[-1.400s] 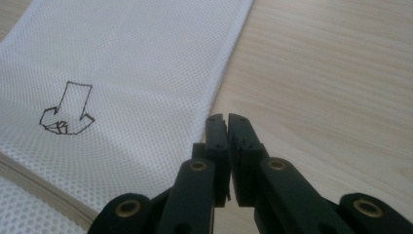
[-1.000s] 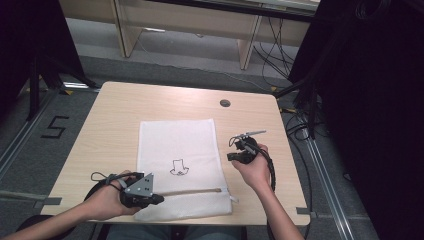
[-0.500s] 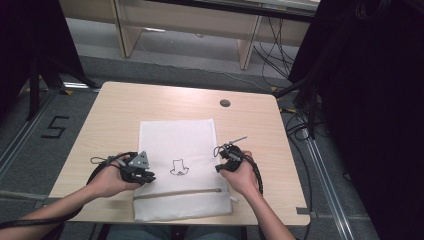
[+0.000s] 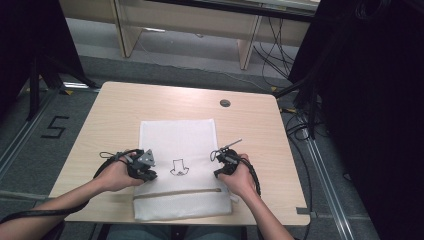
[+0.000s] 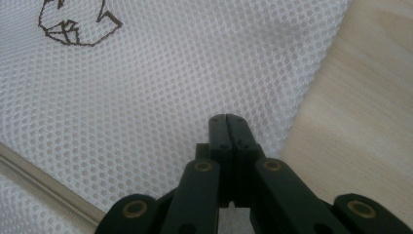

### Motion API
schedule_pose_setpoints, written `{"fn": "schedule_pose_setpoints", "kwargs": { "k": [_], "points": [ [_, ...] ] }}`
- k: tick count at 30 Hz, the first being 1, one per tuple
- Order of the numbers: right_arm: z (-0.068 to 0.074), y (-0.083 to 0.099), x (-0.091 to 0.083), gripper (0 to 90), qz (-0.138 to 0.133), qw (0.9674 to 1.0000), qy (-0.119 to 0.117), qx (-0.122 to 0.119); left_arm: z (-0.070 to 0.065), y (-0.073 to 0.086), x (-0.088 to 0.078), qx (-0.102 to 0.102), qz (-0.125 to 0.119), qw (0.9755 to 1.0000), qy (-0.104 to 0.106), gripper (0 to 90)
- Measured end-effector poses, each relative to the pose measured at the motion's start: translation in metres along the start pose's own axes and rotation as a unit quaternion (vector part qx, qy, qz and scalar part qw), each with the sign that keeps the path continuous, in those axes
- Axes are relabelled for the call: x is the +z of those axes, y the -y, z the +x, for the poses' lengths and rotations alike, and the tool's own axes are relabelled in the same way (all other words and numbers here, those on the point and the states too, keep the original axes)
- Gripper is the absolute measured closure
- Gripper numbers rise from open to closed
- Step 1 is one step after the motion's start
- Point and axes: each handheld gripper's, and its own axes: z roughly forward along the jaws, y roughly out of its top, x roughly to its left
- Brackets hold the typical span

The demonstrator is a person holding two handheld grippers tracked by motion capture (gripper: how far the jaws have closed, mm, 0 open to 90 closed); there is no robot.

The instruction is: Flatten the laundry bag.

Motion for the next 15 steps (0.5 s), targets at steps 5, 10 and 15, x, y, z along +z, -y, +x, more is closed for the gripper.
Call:
{"fn": "schedule_pose_setpoints", "kwargs": {
  "k": [5,10,15],
  "points": [
    [0.0,0.001,0.002,90.0,0.0,1.0,-0.002,-0.002,0.008,-0.003,0.001,0.013,0.005,0.9998,-0.015,83.6],
    [0.0,0.001,0.002,90.0,0.004,1.0,0.0,-0.002,0.012,-0.004,0.003,0.003,0.004,0.9998,-0.02,84.3],
    [0.0,0.0,0.003,90.0,0.004,1.0,-0.001,0.003,0.015,-0.008,0.005,0.009,0.009,0.9993,-0.034,84.8]
  ]
}}
